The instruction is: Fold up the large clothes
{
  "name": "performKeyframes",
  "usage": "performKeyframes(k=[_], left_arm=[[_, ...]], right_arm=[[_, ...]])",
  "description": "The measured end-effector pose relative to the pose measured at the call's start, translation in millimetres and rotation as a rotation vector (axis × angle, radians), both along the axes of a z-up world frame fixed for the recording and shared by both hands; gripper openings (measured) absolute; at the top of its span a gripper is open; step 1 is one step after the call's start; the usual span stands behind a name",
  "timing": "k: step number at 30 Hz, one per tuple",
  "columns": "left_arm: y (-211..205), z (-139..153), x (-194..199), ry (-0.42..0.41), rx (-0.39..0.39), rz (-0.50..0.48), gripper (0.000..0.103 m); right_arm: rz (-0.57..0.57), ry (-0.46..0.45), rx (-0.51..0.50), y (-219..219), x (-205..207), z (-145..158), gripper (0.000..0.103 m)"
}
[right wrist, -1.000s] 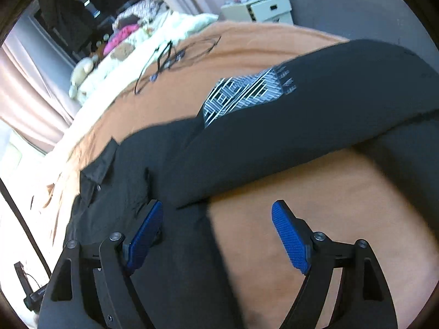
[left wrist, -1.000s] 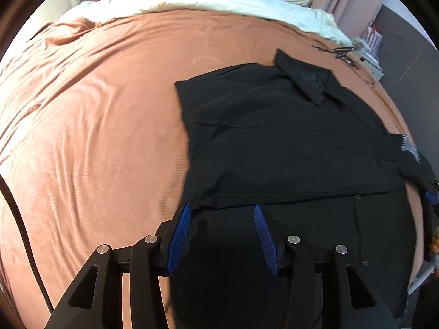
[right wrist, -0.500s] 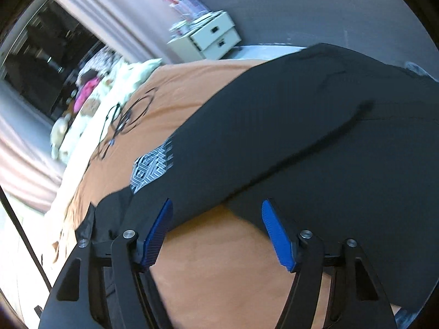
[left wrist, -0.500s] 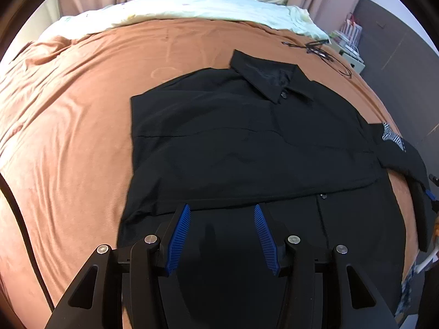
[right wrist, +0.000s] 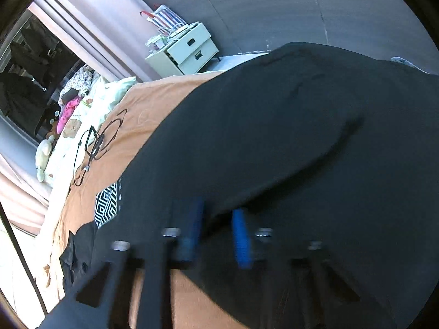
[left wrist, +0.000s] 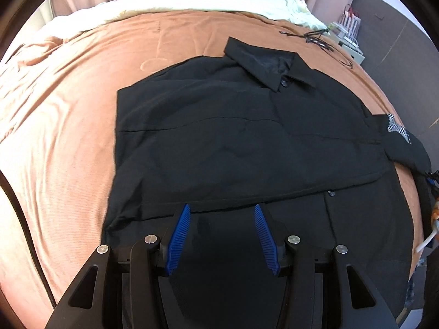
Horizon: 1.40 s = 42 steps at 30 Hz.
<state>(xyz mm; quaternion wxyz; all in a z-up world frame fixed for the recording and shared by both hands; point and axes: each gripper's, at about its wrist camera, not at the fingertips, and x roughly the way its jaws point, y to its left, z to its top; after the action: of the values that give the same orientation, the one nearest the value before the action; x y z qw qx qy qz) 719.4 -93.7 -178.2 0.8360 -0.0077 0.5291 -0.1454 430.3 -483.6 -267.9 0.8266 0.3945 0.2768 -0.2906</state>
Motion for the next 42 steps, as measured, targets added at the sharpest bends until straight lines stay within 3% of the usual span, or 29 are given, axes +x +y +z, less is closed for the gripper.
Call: performKeyframes(k=[4, 8, 15, 25, 29, 33, 42], left_arm=[[13, 5, -2, -0.01, -0.011, 0.027, 0.051], [26, 9, -6, -0.006, -0.027, 0.055, 0.051], [55, 39, -26, -0.047, -0.063, 0.082, 0.051], [114, 75, -54, -0.098, -0.095, 0.133, 0.051], [141, 85, -65, -0.115, -0.095, 0.163, 0.051], [165, 88, -75, -0.115, -0.092, 0.199, 0.051], [206, 86, -94, -0.101, -0.065, 0.252, 0.051]], right_arm=[[0.022, -0.054, -0.067, 17, 6, 25, 0.001], [0.101, -0.11, -0.158, 57, 17, 72, 0.001], [0.284, -0.2, -0.282, 155, 45, 155, 0.0], [0.524, -0.231, -0.351, 293, 92, 217, 0.0], [0.617, -0.231, -0.36, 342, 110, 224, 0.0], [0.701, -0.223, -0.359, 360, 124, 221, 0.0], [0.88, -0.099, -0.344, 383, 194, 180, 0.0]])
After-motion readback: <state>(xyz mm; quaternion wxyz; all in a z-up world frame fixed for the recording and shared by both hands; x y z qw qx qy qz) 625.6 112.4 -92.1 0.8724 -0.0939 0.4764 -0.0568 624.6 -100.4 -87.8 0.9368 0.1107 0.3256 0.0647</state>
